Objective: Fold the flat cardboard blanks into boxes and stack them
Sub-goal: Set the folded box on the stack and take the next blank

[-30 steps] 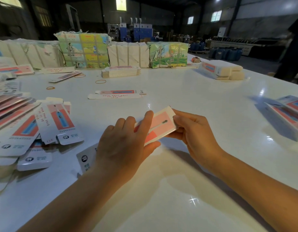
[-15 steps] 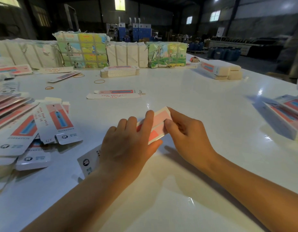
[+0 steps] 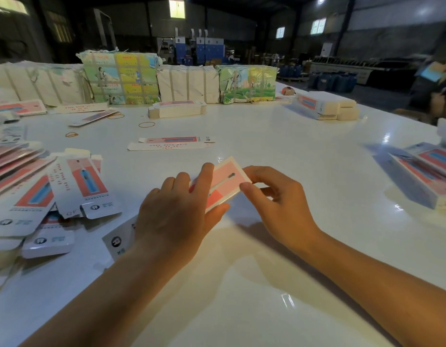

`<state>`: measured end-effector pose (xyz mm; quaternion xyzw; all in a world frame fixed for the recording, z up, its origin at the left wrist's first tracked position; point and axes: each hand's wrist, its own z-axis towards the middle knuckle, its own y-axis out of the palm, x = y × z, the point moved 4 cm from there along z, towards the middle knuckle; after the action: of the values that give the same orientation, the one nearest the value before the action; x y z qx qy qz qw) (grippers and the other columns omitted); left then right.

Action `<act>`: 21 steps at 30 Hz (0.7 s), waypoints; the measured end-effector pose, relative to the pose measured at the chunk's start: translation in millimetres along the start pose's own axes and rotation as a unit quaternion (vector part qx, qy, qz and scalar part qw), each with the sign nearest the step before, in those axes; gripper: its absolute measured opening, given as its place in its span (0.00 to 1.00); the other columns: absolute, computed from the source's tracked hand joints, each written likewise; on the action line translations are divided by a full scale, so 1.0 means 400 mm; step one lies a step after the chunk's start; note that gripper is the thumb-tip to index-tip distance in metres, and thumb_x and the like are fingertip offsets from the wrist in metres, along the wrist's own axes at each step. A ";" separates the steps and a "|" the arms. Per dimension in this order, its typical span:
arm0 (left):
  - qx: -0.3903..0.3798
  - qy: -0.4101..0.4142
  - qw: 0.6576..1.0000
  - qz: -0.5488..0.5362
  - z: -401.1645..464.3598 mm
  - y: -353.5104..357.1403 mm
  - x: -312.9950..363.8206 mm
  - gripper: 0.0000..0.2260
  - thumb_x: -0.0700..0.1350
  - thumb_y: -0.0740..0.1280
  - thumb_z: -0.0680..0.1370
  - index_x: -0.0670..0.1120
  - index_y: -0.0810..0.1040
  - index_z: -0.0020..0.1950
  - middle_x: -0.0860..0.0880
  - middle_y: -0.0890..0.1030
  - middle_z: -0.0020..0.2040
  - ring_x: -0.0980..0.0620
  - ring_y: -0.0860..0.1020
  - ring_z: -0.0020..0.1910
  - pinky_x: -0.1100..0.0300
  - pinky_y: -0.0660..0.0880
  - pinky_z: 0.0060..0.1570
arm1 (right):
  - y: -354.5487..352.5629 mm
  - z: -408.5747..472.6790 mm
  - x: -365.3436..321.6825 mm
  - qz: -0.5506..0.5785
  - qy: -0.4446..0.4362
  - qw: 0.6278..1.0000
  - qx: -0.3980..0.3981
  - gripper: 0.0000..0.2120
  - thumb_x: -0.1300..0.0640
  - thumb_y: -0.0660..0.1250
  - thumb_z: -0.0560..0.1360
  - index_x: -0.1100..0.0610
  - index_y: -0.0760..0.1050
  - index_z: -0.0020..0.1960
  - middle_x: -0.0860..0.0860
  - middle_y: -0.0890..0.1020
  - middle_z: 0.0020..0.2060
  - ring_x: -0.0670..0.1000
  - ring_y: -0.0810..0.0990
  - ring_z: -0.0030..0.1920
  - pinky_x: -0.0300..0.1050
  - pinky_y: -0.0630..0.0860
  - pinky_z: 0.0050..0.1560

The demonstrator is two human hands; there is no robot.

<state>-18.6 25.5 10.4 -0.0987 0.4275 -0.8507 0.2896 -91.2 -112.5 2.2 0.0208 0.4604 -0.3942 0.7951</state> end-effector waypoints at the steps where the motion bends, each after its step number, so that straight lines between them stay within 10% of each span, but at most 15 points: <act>1: 0.002 0.002 1.000 -0.002 0.000 -0.002 -0.005 0.31 0.59 0.53 0.73 0.38 0.75 0.63 0.40 0.77 0.36 0.42 0.76 0.30 0.55 0.73 0.25 | 0.001 0.001 0.000 -0.006 0.001 1.000 -0.009 0.12 0.62 0.65 0.77 0.44 0.78 0.48 0.43 0.82 0.48 0.44 0.80 0.49 0.43 0.77 0.48; 8: -0.025 0.062 0.998 -0.023 -0.007 -0.005 -0.035 0.27 0.58 0.64 0.71 0.41 0.75 0.63 0.43 0.78 0.36 0.43 0.77 0.29 0.57 0.72 0.23 | 0.021 0.012 0.011 -0.132 -0.089 0.972 -0.172 0.36 0.53 0.67 0.72 0.48 0.52 0.74 0.46 0.61 0.72 0.45 0.66 0.67 0.36 0.67 0.65; 21: 0.068 0.100 0.987 -0.108 -0.022 0.040 -0.021 0.17 0.57 0.56 0.76 0.49 0.73 0.57 0.44 0.79 0.49 0.38 0.77 0.45 0.41 0.75 0.43 | -0.003 0.046 0.075 -0.286 -0.090 0.943 -0.143 0.31 0.53 0.70 0.73 0.56 0.64 0.73 0.55 0.73 0.64 0.55 0.68 0.61 0.43 0.63 0.61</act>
<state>-9.0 28.9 -6.9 -0.0389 0.3825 -0.9095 0.1579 -70.7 -138.7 -9.3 -0.2612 0.4248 -0.5352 0.6818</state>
